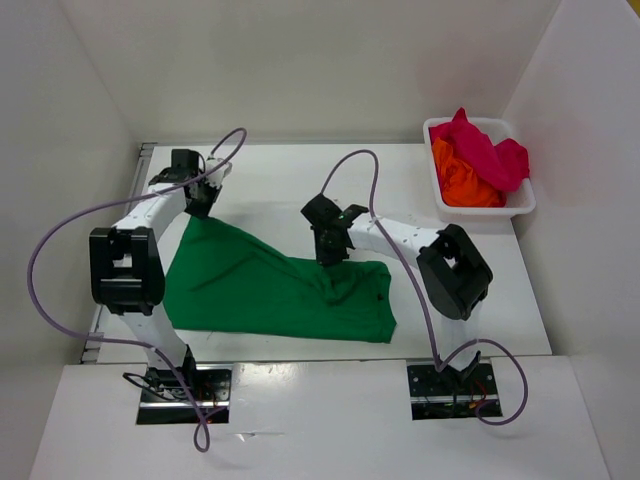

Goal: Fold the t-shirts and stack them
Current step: Grap the side of the flattened tshirt furthest away from the robot with both arms

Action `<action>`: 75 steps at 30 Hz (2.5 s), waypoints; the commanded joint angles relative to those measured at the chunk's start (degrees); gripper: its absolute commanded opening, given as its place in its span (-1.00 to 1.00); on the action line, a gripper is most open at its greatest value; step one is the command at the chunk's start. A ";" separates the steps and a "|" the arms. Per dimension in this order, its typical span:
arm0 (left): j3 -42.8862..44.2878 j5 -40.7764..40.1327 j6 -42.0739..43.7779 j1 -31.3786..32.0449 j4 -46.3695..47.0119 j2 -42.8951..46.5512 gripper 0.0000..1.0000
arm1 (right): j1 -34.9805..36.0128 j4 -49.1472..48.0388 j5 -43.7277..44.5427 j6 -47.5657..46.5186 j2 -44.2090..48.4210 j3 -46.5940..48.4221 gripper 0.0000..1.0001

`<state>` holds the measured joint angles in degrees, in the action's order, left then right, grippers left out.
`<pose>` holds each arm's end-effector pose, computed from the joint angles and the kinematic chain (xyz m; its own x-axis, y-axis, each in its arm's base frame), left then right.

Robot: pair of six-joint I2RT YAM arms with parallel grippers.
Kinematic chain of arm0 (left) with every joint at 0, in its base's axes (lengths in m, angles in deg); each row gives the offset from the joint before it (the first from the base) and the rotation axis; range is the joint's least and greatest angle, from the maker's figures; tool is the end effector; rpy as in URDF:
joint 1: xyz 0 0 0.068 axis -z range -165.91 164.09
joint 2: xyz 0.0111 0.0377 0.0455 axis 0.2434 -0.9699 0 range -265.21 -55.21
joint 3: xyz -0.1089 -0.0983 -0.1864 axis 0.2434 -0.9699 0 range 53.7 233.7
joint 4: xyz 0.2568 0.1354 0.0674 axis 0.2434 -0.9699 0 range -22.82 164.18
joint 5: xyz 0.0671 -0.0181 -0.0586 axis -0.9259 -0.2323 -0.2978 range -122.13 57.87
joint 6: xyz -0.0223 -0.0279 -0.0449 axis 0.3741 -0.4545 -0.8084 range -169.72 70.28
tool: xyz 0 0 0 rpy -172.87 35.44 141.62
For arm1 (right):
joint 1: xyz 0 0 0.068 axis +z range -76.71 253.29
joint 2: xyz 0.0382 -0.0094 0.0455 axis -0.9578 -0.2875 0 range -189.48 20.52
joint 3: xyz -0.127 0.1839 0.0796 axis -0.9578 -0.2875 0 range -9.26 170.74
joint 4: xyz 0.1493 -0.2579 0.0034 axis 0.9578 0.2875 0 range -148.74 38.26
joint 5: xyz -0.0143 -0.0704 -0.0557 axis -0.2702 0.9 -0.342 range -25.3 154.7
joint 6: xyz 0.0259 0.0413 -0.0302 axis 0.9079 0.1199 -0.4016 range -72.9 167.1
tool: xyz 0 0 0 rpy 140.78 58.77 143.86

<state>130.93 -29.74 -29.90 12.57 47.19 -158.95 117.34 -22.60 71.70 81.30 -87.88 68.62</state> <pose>0.4226 0.0094 0.1688 -0.7566 0.3189 -0.5709 0.2710 0.9474 0.1700 0.2994 0.2827 0.1316 -0.9142 -0.1081 -0.3906 -0.1711 0.9766 0.1302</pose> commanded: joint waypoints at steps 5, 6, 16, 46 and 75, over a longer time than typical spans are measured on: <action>-1.46 -2.47 6.81 -0.15 0.09 10.48 -1.00 | -7.31 0.42 8.64 -4.66 2.04 10.70 -1.00; -2.60 -3.09 7.77 -0.15 0.09 11.45 -1.00 | -7.84 0.42 10.12 -5.36 2.05 11.23 -1.00; -12.71 -6.00 10.33 -2.34 -4.30 20.25 -1.00 | -8.02 1.57 6.19 -0.10 15.92 -1.83 -1.00; -24.67 -8.19 9.10 -3.14 -5.79 27.89 -1.00 | 4.21 3.49 9.77 6.59 9.37 -4.25 -0.08; -14.60 -7.14 7.96 -3.14 -1.24 18.95 -1.00 | -8.16 3.77 10.75 0.09 6.10 5.68 -1.00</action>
<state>109.67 -37.80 -21.44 9.62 41.67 -135.91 116.30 -16.44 80.38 85.51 -84.82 68.30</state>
